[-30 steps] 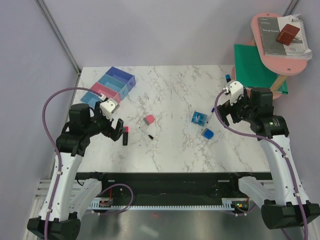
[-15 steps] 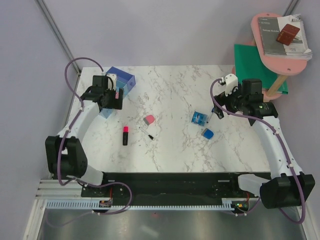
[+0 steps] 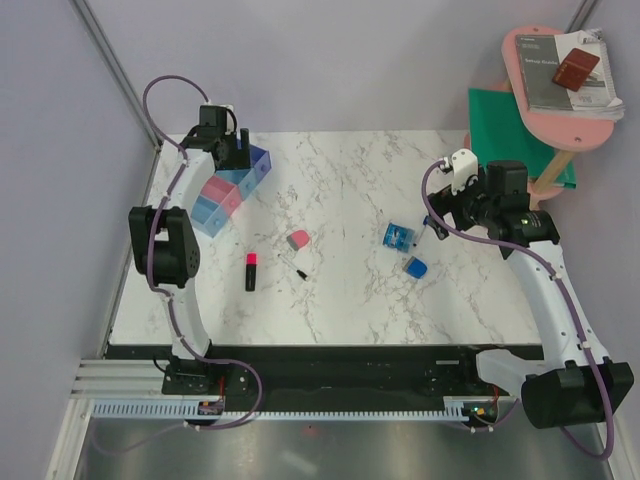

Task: Sort the stationery into containers
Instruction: Move the storage box to the center of the board.

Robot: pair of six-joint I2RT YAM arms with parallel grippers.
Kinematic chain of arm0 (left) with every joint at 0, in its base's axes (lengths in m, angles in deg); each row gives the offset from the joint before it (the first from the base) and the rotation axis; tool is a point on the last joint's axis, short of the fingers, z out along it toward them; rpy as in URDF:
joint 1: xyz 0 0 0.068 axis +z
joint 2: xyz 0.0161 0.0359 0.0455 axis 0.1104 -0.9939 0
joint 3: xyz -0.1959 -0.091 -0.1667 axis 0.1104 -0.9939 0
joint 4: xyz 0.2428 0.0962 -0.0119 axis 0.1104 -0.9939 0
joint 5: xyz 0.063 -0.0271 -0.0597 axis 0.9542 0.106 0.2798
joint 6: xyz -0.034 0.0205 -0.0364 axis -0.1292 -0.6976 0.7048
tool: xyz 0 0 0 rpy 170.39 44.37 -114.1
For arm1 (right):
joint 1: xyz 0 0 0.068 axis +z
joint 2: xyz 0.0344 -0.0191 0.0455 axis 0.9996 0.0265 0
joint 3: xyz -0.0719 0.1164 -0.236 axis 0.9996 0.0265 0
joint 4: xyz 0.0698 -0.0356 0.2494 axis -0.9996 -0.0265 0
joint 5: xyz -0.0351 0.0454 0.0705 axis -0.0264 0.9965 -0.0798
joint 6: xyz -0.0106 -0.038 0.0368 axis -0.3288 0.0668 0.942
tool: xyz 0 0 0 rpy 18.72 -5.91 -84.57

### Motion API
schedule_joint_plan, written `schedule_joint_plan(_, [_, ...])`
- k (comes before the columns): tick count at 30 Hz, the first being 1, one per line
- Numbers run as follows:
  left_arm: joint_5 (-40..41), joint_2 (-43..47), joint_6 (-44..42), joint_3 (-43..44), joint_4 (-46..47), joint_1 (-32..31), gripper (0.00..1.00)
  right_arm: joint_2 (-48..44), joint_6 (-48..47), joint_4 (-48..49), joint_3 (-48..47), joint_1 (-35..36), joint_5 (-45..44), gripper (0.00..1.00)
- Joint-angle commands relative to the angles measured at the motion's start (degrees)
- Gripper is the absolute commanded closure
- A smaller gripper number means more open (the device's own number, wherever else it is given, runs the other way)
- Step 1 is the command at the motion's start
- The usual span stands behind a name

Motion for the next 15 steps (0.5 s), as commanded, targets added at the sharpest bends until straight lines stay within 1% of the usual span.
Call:
schedule_joint_plan(1, [-0.2, -7.2, 1.9, 9.1, -2.3, 1.3, 0.13, -0.4, -0.3, 0.6, 0.2, 0.4, -0.6, 0.02])
schedule_joint_plan(6, [-2.5, -13.5, -0.2, 18.3, -2.3, 1.5, 0.14, 0.7, -0.4, 0.6, 0.4, 0.3, -0.6, 0.02])
schedule_joint_plan(9, [-3.3, -16.2, -1.2, 21.8, -2.3, 1.5, 0.14, 1.4, -0.3, 0.7, 0.5, 0.4, -0.7, 0.02])
schedule_joint_plan(15, [-6.1, -20.0, -2.4, 25.0, -2.3, 1.4, 0.17, 2.5, -0.3, 0.9, 0.3, 0.5, -1.0, 0.02])
